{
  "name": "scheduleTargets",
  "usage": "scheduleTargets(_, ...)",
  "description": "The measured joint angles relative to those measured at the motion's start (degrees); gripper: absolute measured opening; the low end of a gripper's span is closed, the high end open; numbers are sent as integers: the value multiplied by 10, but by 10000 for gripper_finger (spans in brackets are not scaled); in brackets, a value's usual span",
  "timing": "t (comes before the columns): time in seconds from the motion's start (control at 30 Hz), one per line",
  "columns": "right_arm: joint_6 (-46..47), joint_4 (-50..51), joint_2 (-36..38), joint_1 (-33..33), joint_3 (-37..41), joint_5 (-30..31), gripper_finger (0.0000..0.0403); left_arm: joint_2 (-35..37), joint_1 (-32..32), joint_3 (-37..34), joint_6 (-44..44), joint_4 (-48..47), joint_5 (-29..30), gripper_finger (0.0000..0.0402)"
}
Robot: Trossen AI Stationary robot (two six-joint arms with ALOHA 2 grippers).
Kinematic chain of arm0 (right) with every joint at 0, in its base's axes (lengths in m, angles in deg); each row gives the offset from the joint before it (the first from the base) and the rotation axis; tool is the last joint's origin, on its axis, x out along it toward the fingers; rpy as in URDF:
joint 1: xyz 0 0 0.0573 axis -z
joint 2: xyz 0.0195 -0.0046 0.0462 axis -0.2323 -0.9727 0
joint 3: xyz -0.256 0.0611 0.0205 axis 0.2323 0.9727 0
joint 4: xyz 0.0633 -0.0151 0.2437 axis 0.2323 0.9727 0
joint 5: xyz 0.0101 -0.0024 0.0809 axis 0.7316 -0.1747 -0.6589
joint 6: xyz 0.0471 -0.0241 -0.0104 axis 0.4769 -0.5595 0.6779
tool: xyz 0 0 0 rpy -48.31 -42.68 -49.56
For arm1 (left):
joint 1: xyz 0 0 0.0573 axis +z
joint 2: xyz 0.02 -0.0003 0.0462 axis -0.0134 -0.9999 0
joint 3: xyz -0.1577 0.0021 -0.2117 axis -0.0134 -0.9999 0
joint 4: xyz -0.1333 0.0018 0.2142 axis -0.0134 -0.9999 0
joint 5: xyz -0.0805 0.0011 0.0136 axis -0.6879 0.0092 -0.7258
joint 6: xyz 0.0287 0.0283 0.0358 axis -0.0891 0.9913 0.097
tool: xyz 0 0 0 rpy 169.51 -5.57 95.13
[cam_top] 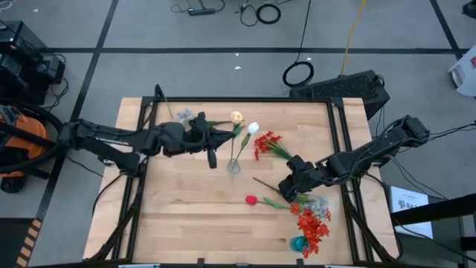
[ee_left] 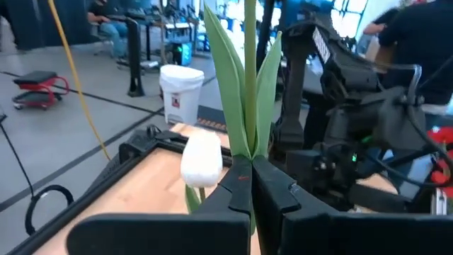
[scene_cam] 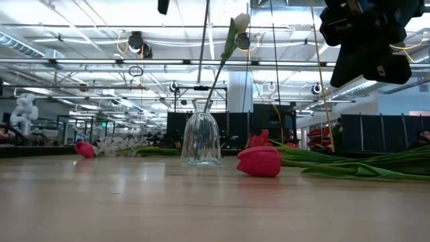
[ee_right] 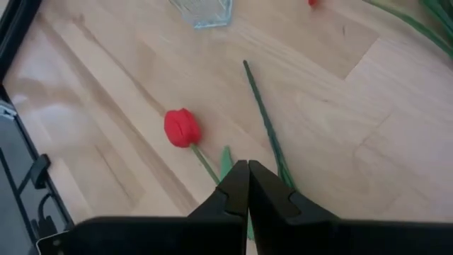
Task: Sort flowers into vase by color
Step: Put the yellow tulip into the transparent vase
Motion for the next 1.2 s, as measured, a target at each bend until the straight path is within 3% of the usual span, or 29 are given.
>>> scheduleTargets(0.23,14,1,0,0,0,3,0,-29,36,-1,1,3,-26,0)
scheduleTargets(0.7,20,1,0,1,0,16,0,-65,38,-2,1,9,-25,0)
scheduleTargets(0.93,25,1,0,1,0,15,0,-65,38,-96,-46,137,-25,0)
scheduleTargets(1.2,25,1,0,1,0,13,0,-65,36,-124,-66,140,-25,20)
